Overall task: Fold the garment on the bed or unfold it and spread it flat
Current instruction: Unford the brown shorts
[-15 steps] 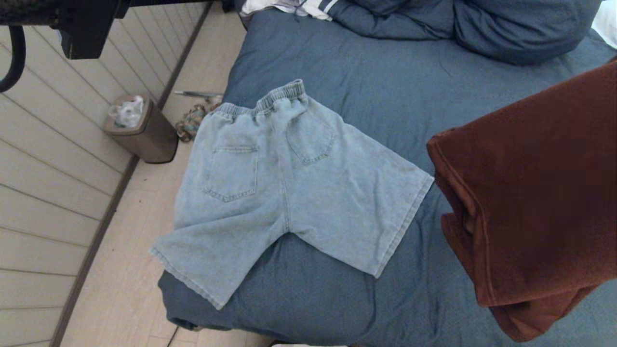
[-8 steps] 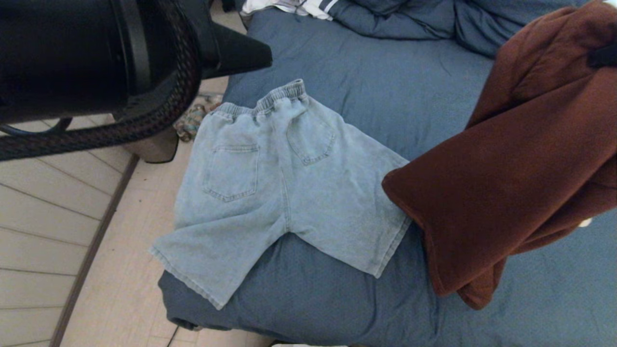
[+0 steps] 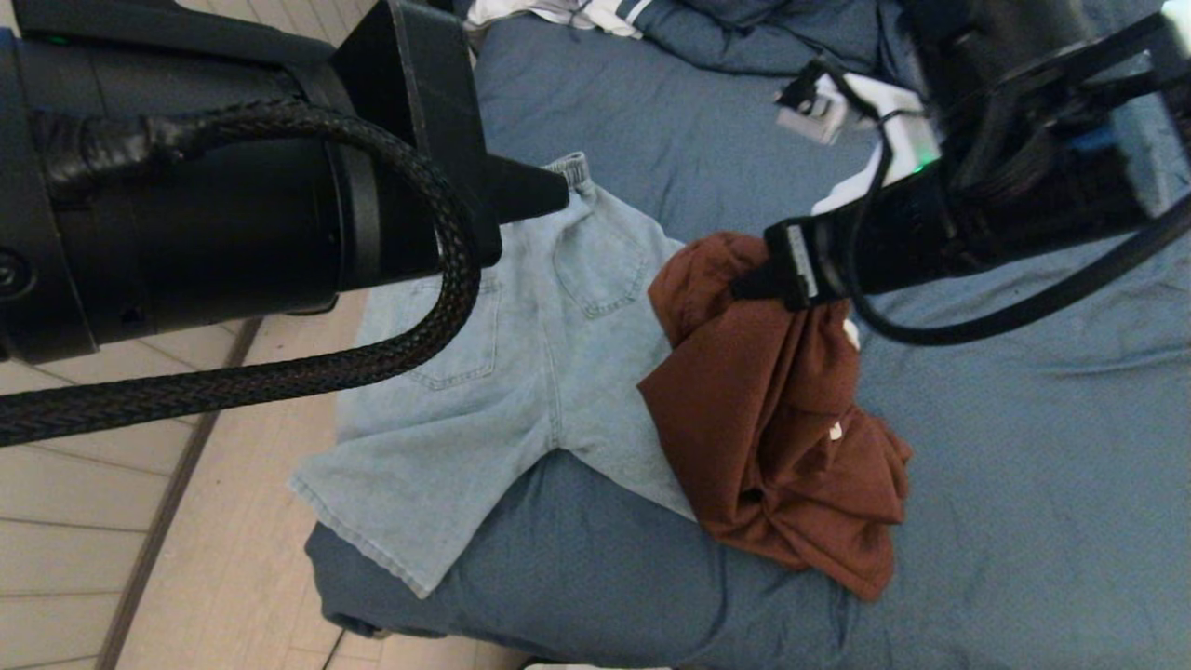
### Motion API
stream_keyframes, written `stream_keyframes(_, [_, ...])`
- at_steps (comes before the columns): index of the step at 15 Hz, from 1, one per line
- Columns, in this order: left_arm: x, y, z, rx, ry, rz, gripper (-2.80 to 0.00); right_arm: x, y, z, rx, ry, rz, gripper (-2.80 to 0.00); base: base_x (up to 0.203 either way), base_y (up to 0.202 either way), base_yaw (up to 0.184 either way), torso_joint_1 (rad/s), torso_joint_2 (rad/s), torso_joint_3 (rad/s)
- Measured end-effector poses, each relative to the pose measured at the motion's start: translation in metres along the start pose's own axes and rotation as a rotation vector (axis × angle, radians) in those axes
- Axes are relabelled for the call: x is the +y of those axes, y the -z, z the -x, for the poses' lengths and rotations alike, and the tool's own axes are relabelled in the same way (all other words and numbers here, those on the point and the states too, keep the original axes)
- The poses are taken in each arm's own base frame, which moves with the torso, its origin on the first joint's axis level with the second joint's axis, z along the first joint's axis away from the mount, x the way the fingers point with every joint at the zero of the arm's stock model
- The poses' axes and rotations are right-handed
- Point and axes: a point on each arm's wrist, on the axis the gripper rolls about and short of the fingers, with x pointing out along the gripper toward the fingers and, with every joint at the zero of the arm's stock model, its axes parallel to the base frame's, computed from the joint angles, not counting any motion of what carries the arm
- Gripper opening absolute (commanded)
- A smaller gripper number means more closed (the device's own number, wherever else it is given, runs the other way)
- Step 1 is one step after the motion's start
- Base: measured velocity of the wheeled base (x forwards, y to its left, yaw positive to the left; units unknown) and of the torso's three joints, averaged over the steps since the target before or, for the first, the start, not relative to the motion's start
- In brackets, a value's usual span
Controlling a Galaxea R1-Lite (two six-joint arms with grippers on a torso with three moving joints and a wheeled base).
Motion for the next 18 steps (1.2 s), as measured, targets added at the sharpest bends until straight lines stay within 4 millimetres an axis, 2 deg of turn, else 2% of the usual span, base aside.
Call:
stream_keyframes(3, [0.0,0.003,-0.004,0.013,-0.003,0.0,-2.8,0.026,0.01,-0.044,0.088,-0.059,0.025,-2.8,0.0,0.0,0.0,0.0,0.0,0.0])
stream_keyframes(4, [0.0,0.005,-0.006,0.018,-0.004,-0.002,-2.8,0.035,0.011,-0.056,0.09,-0.077,0.032,0.0,0.0,0.0,0.0,0.0,0.0,0.0])
stream_keyframes(6, [0.0,0.006,-0.007,0.018,-0.005,-0.002,-2.8,0.048,0.014,-0.075,0.085,-0.104,0.038,0.0,0.0,0.0,0.0,0.0,0.0,0.0])
stream_keyframes(9, [0.0,0.008,-0.008,0.025,-0.008,-0.005,-2.8,0.054,0.022,-0.088,0.123,-0.114,0.048,0.0,0.0,0.0,0.0,0.0,0.0,0.0])
stream_keyframes(14, [0.001,0.011,-0.01,0.032,-0.011,-0.007,-2.8,0.055,0.04,-0.095,0.197,-0.109,0.058,0.0,0.0,0.0,0.0,0.0,0.0,0.0])
stream_keyframes(18, [0.001,0.013,-0.012,0.037,-0.012,-0.01,-2.8,0.054,0.043,-0.101,0.131,-0.113,0.053,0.0,0.0,0.0,0.0,0.0,0.0,0.0])
